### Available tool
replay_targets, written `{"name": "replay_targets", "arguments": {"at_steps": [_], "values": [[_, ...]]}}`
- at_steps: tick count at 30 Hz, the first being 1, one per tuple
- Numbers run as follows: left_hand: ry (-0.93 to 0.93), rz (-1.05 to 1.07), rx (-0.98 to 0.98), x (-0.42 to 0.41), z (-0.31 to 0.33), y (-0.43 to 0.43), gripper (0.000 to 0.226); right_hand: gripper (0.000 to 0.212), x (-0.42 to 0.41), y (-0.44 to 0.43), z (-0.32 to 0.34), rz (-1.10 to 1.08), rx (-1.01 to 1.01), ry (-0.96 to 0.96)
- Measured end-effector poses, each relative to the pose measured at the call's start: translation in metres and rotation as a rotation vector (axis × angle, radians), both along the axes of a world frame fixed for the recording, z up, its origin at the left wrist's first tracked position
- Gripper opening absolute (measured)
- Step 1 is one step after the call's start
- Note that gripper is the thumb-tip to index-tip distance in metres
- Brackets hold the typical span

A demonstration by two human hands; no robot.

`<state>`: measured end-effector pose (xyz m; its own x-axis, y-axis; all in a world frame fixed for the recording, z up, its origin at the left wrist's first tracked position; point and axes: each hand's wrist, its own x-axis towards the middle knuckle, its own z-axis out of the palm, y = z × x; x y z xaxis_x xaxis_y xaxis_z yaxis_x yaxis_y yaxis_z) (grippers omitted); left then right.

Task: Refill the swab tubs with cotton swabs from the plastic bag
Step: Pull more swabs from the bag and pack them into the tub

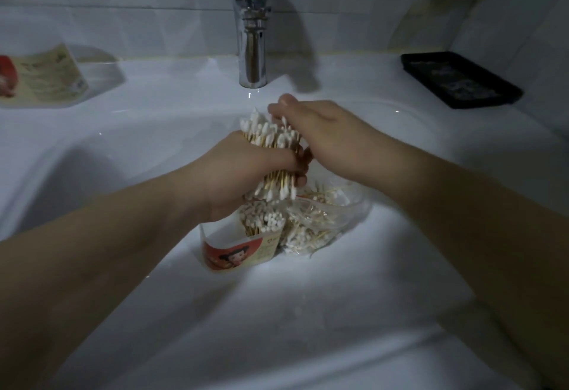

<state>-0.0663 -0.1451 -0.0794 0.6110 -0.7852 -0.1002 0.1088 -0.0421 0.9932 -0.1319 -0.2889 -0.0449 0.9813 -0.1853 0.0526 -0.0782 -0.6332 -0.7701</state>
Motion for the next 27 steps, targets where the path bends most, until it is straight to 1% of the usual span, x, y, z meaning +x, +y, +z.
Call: {"name": "replay_targets", "arguments": {"at_steps": [3, 5, 9, 11, 12, 14, 16, 19, 21, 26, 27], "values": [[0.004, -0.025, -0.006, -0.004, 0.003, 0.0, 0.016, 0.051, -0.004, 0.004, -0.004, 0.064, 0.079, 0.059], [0.032, -0.022, -0.003, -0.004, 0.004, -0.001, 0.018, 0.049, -0.001, 0.001, -0.005, 0.07, 0.141, 0.023], [0.076, 0.006, 0.009, -0.002, 0.006, 0.0, 0.017, 0.031, 0.005, -0.013, 0.0, -0.045, 0.214, -0.102], [0.093, 0.0, 0.005, -0.003, 0.006, 0.0, 0.015, 0.018, 0.005, -0.017, 0.002, -0.064, 0.249, -0.142], [0.1, -0.006, 0.002, -0.003, 0.005, -0.001, 0.015, 0.014, 0.004, -0.019, 0.003, -0.073, 0.308, -0.16], [0.103, -0.009, 0.006, -0.004, 0.004, 0.0, 0.015, 0.012, 0.004, -0.02, 0.006, -0.108, 0.488, -0.189], [0.107, -0.001, 0.006, -0.003, 0.004, 0.0, 0.016, 0.013, 0.003, -0.024, 0.009, -0.117, 0.592, -0.174], [0.103, 0.002, -0.008, -0.002, 0.004, 0.0, 0.018, 0.018, 0.0, -0.026, 0.009, -0.069, 0.645, -0.078], [0.097, 0.006, -0.004, -0.002, 0.004, 0.0, 0.018, 0.019, 0.0, -0.024, 0.008, -0.08, 0.629, -0.065], [0.111, 0.095, 0.043, -0.002, 0.002, 0.0, 0.014, 0.015, 0.003, -0.038, 0.017, -0.244, 0.67, -0.266], [0.111, 0.118, 0.05, -0.002, 0.002, 0.0, 0.013, 0.016, 0.002, -0.044, 0.02, -0.271, 0.663, -0.279]]}}
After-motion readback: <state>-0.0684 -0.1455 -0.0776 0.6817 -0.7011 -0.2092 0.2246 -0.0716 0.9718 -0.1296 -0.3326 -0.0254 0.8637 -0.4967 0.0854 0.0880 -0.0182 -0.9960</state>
